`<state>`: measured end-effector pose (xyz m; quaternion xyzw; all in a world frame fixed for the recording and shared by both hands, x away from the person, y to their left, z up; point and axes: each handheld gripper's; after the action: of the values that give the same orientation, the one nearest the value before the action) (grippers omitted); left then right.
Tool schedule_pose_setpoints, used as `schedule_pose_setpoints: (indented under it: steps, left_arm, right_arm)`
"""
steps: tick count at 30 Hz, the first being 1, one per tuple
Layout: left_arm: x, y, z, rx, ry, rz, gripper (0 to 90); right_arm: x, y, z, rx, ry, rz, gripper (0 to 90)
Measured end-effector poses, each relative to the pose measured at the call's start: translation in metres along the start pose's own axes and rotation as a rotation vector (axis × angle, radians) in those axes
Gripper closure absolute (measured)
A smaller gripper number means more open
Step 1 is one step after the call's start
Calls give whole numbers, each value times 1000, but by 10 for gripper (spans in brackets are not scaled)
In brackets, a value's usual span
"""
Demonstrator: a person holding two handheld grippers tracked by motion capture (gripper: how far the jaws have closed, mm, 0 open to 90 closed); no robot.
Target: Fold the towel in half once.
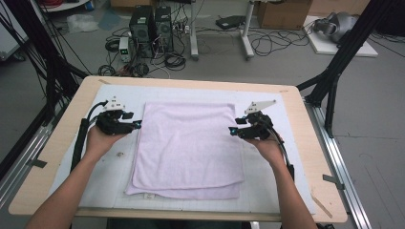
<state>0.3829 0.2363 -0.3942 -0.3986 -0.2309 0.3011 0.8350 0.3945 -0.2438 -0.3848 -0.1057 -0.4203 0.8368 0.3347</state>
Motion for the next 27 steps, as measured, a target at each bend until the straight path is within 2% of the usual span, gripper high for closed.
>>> schedule_pose_setpoints:
  steps: [4, 6, 7, 9, 11, 14, 16, 19, 21, 24, 27]
  left_arm:
    - [-22, 16, 15, -28, 41, -23, 487]
    - [-33, 26, 20, -26, 65, -34, 488]
    - [-38, 31, 22, -24, 76, -44, 488]
    - [-48, 38, 25, -21, 106, -56, 493]
    - [-58, 44, 27, -23, 142, -69, 503]
    - [-70, 50, 29, -5, 190, -120, 548]
    - [-74, 54, 30, 12, 216, -136, 550]
    - [-78, 64, 33, 40, 229, -151, 557]
    - [-79, 71, 35, 56, 226, -154, 551]
    - [-77, 79, 43, 37, 220, -139, 549]
    - [-77, 83, 48, 45, 215, -141, 546]
  right_arm:
    - [19, 23, 8, -3, -22, 27, 501]
    - [24, 33, 12, 26, -39, 12, 490]
    - [27, 39, 14, 19, -47, 9, 495]
    - [34, 50, 17, 8, -35, 31, 500]
    - [37, 58, 19, 9, -52, 15, 500]
    - [45, 68, 21, 18, -62, 25, 498]
    - [49, 72, 20, 15, -72, 27, 495]
    - [55, 77, 19, 12, -89, 44, 490]
    - [59, 80, 16, 23, -93, 51, 484]
    - [62, 83, 15, 31, -99, 56, 480]
    - [66, 86, 16, 33, -109, 65, 479]
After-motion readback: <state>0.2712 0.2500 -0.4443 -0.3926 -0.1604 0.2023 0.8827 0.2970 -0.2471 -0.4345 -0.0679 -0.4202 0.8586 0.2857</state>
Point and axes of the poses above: each handheld gripper's, and its own axes: z roughly backward along the jaws, y roughly out of its underside, x roughly to its left, and after that the axes turned 7 degrees about -z, right-handed
